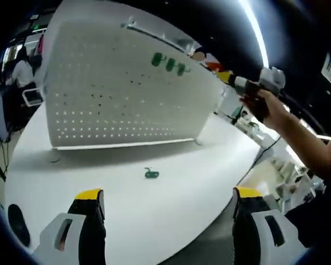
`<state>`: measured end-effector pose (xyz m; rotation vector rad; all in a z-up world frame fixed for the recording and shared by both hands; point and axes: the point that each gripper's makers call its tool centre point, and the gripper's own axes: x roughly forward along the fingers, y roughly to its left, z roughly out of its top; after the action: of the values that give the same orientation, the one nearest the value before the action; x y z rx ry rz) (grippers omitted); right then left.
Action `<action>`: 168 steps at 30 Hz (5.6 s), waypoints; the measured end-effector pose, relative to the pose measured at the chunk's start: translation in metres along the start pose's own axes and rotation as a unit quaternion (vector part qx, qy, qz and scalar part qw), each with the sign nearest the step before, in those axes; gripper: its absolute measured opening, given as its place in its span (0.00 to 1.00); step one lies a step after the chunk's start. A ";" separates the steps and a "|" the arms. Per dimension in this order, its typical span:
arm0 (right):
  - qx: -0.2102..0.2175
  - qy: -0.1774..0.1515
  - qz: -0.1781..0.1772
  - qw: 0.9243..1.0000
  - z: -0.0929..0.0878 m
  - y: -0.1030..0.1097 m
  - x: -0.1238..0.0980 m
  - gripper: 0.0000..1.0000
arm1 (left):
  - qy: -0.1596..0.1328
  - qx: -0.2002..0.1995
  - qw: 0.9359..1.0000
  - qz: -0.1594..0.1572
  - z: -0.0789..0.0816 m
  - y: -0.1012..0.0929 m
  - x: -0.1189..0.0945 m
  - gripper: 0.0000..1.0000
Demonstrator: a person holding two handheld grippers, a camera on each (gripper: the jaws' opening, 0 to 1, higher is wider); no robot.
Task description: Insert the hook assembly into the mounting plate slot until the hook locks in place.
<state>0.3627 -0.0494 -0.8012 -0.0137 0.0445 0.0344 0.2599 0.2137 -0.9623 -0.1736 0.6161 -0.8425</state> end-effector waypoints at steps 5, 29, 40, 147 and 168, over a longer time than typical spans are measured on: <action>0.017 0.014 0.006 1.000 -0.013 -0.007 -0.015 0.19 | 0.004 0.006 1.000 0.001 -0.001 -0.008 0.002 0.97; 0.047 0.125 0.001 0.991 -0.111 -0.023 -0.123 0.27 | 0.061 0.003 0.998 -0.005 -0.031 -0.049 0.028 0.93; 0.067 0.184 0.006 0.981 -0.156 -0.008 -0.174 0.27 | 0.083 0.007 0.996 -0.026 -0.029 -0.048 0.083 0.90; 0.111 0.244 0.035 0.963 -0.192 -0.013 -0.131 0.24 | 0.088 0.032 0.993 0.066 0.006 0.036 0.180 0.01; 0.150 0.194 0.157 0.957 -0.130 0.084 -0.105 0.24 | -0.017 -0.012 1.000 0.008 0.051 -0.040 0.101 0.01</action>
<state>0.2490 0.0288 -0.9275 0.2914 0.4458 0.3425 0.3147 0.1074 -0.9500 -0.2049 0.5958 -0.8154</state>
